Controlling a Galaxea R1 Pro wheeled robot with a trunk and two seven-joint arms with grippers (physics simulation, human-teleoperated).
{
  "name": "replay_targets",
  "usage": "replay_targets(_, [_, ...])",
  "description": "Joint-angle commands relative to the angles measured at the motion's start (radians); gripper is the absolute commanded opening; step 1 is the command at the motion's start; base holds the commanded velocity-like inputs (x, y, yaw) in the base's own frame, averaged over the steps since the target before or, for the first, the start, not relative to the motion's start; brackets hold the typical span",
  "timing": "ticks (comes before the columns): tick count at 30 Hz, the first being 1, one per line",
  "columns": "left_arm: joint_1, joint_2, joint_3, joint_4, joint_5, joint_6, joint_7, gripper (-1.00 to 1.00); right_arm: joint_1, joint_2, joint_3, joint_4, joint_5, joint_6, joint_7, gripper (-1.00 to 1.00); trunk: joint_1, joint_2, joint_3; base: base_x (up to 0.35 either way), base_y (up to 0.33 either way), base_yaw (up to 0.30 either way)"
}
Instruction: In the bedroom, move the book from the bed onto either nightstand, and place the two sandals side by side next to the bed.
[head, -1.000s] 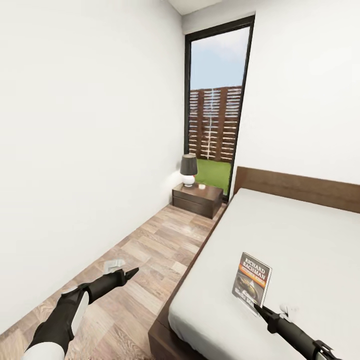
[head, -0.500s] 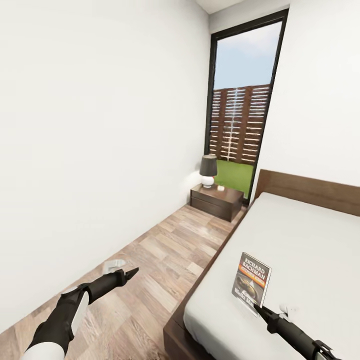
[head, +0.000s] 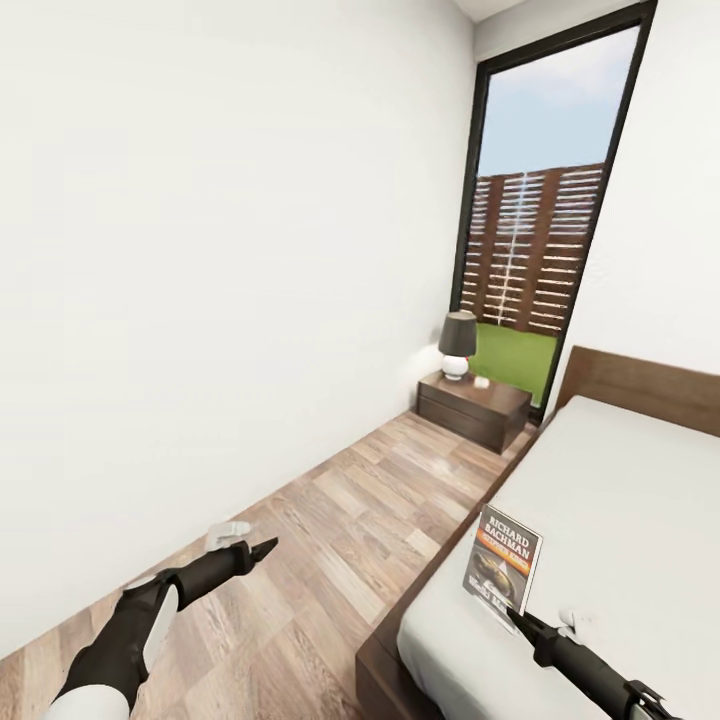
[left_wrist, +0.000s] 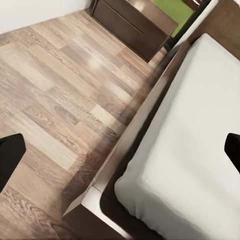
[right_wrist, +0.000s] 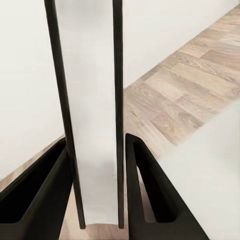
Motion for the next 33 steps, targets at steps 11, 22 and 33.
replay_targets(11, [-0.001,-0.001,0.003,0.005,0.000,0.009,-0.005,1.00,-0.001,-0.001,0.005,0.000,-0.009,-0.006,0.001,-1.00,0.000,-0.001,-0.002,0.000,0.000,0.272])
replay_targets(22, [-0.001,-0.001,0.003,0.005,0.000,0.008,-0.005,1.00,-0.001,-0.001,0.005,0.000,-0.009,-0.006,0.001,-1.00,0.000,-0.001,-0.002,0.000,0.000,0.276])
replay_targets(33, [-0.001,-0.001,0.003,0.006,0.000,0.008,-0.005,1.00,-0.001,-0.001,0.005,0.000,-0.009,-0.006,0.001,-1.00,0.000,-0.001,-0.002,0.000,0.000,0.276])
